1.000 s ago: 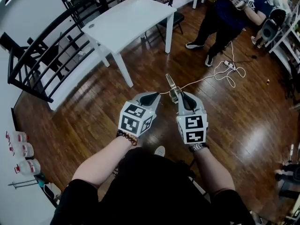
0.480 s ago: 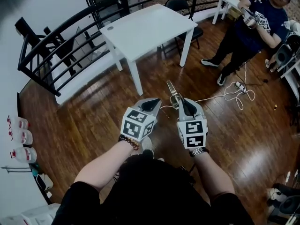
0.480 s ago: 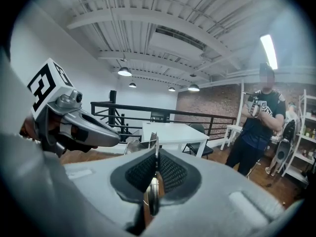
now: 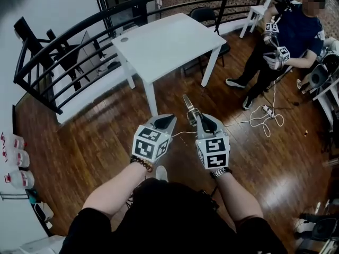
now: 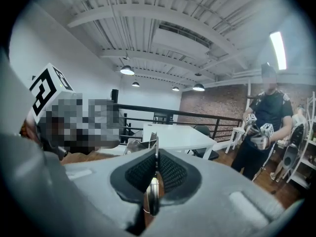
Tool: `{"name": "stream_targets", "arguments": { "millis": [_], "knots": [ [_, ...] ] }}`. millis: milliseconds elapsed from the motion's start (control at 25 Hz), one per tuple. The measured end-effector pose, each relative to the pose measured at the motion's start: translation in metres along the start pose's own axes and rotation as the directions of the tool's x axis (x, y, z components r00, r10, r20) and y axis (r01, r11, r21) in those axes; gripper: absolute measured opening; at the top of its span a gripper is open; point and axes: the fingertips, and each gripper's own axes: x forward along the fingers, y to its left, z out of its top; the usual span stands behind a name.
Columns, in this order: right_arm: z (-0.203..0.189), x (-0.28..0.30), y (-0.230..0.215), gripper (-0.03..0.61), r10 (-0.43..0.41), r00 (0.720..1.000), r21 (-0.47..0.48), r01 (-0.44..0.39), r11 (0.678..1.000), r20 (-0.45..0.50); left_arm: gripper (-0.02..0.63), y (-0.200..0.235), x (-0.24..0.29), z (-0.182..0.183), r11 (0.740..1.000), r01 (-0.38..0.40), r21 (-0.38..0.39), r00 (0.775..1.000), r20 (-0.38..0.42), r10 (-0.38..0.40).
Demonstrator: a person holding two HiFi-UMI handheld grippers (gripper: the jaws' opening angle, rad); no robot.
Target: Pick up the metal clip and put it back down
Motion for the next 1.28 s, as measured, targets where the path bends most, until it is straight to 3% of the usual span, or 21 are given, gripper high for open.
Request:
{"name": "stream_targets", "arguments": {
  "millis": [440, 720, 1280],
  "knots": [
    [0.045, 0.072, 0.000, -0.005, -0.008, 1.000, -0.002, 0.008, 1.000, -0.008, 0.017, 0.069, 0.019, 0.037, 1.000, 0.021, -0.014, 0.999, 0.028, -0.020],
    [0.055, 0.100, -0.004, -0.005, 0.012, 1.000, -0.013, -0.012, 1.000, -0.010, 0.017, 0.089, 0.031, 0.051, 1.000, 0.004, -0.021, 0.999, 0.047, -0.003],
    [0.049, 0.180, -0.101, -0.005, 0.163, 0.987, -0.046, -0.162, 0.986, 0.012, 0.017, 0.106, 0.145, 0.085, 0.989, -0.135, -0.061, 0.990, 0.030, 0.137]
  ]
}}
